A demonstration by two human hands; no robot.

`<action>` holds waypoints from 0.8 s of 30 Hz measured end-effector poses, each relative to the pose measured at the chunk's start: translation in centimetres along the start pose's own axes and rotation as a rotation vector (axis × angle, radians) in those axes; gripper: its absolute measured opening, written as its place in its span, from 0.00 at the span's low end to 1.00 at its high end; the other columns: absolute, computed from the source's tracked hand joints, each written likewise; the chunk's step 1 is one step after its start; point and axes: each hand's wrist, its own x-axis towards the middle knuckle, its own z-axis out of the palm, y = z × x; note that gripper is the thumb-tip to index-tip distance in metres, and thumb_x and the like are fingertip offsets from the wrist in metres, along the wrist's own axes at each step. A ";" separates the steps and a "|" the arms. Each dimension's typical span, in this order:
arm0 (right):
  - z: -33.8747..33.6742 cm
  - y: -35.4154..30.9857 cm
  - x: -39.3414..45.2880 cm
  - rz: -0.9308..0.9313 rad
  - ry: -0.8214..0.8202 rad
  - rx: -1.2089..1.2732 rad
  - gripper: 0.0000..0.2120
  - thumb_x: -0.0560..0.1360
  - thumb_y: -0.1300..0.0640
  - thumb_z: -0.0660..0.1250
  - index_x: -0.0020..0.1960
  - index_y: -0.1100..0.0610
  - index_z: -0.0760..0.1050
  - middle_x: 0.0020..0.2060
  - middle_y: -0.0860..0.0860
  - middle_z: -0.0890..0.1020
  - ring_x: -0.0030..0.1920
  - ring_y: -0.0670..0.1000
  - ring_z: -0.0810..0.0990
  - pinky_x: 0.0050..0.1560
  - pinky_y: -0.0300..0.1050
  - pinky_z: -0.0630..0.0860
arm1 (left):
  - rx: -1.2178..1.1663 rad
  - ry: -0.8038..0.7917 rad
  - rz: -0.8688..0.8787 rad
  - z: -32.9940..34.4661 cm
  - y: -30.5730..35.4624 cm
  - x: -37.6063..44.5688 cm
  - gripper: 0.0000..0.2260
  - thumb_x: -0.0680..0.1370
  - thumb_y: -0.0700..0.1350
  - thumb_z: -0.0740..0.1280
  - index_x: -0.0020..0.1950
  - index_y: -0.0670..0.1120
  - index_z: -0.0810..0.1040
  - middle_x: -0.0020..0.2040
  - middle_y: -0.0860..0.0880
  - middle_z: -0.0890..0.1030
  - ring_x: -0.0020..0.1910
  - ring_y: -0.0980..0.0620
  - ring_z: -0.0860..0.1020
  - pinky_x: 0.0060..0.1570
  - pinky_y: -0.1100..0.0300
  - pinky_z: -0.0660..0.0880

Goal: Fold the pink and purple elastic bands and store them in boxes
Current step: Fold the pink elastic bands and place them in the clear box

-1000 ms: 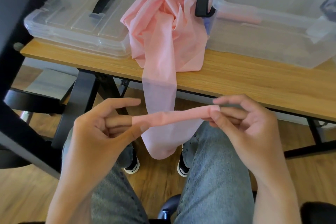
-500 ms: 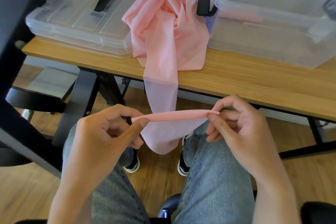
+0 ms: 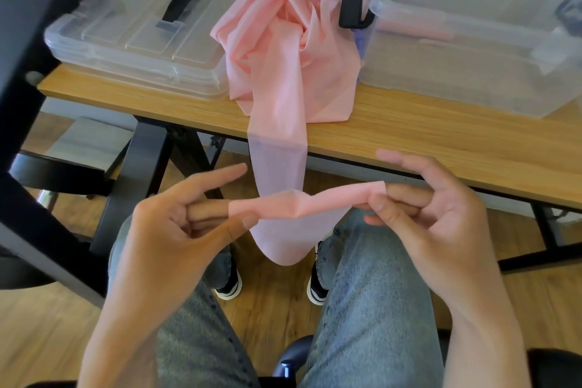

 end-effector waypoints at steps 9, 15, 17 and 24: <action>-0.1 0.8 0.2 -0.039 -0.013 -0.246 0.05 0.80 0.60 0.70 0.51 0.51 0.82 0.39 0.47 0.87 0.40 0.48 0.88 0.42 0.49 0.84 | 0.054 -0.018 0.020 0.2 -0.3 -0.1 0.09 0.71 0.46 0.75 0.50 0.48 0.86 0.35 0.54 0.86 0.33 0.54 0.86 0.36 0.61 0.83; 0.1 0.6 0.1 -0.028 -0.028 -0.068 0.05 0.80 0.65 0.68 0.51 0.57 0.80 0.36 0.54 0.86 0.36 0.53 0.87 0.39 0.45 0.84 | -0.021 0.020 0.037 0.2 -0.6 0.0 0.09 0.70 0.41 0.76 0.50 0.47 0.87 0.43 0.53 0.88 0.43 0.52 0.88 0.44 0.58 0.84; 0.0 0.6 0.2 -0.003 -0.012 -0.015 0.05 0.80 0.66 0.69 0.51 0.58 0.81 0.35 0.56 0.87 0.36 0.54 0.88 0.38 0.45 0.84 | -0.092 0.026 0.019 0.1 -0.6 0.0 0.07 0.72 0.44 0.76 0.49 0.47 0.88 0.44 0.51 0.88 0.43 0.49 0.88 0.44 0.56 0.85; -0.3 0.4 0.0 0.013 -0.122 0.097 0.06 0.79 0.67 0.67 0.54 0.61 0.80 0.50 0.53 0.89 0.52 0.54 0.88 0.51 0.46 0.85 | -0.053 0.062 0.041 0.3 -0.6 0.0 0.12 0.69 0.40 0.77 0.51 0.51 0.87 0.45 0.54 0.88 0.43 0.53 0.88 0.44 0.60 0.84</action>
